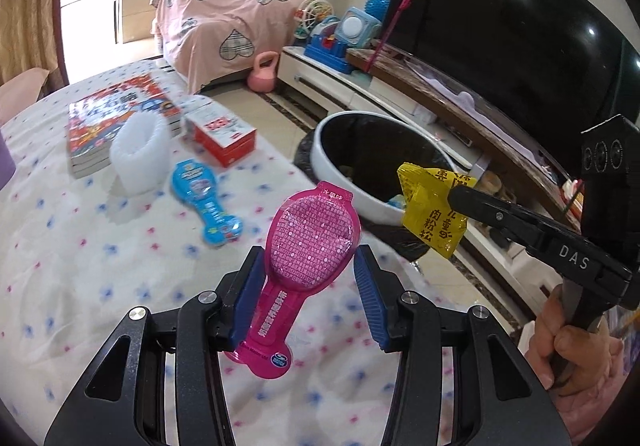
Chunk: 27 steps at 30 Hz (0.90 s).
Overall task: Collect trash
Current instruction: 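Carry the pink hairbrush over the bin and open the left tool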
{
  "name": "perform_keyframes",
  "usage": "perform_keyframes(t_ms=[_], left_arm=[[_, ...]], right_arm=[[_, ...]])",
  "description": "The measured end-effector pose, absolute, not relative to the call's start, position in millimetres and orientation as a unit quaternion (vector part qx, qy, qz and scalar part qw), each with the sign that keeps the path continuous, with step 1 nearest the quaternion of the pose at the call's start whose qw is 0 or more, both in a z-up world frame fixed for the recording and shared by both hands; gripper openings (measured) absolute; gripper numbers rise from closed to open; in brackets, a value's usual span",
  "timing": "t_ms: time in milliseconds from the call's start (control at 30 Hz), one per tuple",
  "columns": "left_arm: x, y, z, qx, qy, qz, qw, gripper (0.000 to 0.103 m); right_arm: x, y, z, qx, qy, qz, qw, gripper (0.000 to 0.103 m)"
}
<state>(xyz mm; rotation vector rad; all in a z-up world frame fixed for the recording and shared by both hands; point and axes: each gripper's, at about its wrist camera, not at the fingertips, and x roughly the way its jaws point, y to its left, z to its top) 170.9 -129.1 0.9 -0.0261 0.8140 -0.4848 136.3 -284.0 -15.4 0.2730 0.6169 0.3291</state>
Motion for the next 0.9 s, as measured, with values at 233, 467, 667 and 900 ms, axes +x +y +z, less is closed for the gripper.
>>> perform_keyframes(t_ms=[233, 467, 667, 900], left_arm=[[173, -152, 9, 0.000, 0.385, -0.248, 0.889, 0.044], [179, -173, 15, 0.016, 0.380, -0.257, 0.888, 0.044], [191, -188, 17, 0.025, 0.382, -0.261, 0.886, 0.043], [212, -205, 6, 0.032, 0.408, -0.267, 0.872, 0.007]], right_arm=[[129, -308, -14, 0.146, 0.290, 0.140, 0.935, 0.011], [129, -327, -11, 0.152, 0.282, 0.125, 0.939, 0.011], [132, -339, -8, 0.156, 0.276, 0.116, 0.941, 0.011], [141, -354, -7, 0.163, 0.271, 0.109, 0.942, 0.011]])
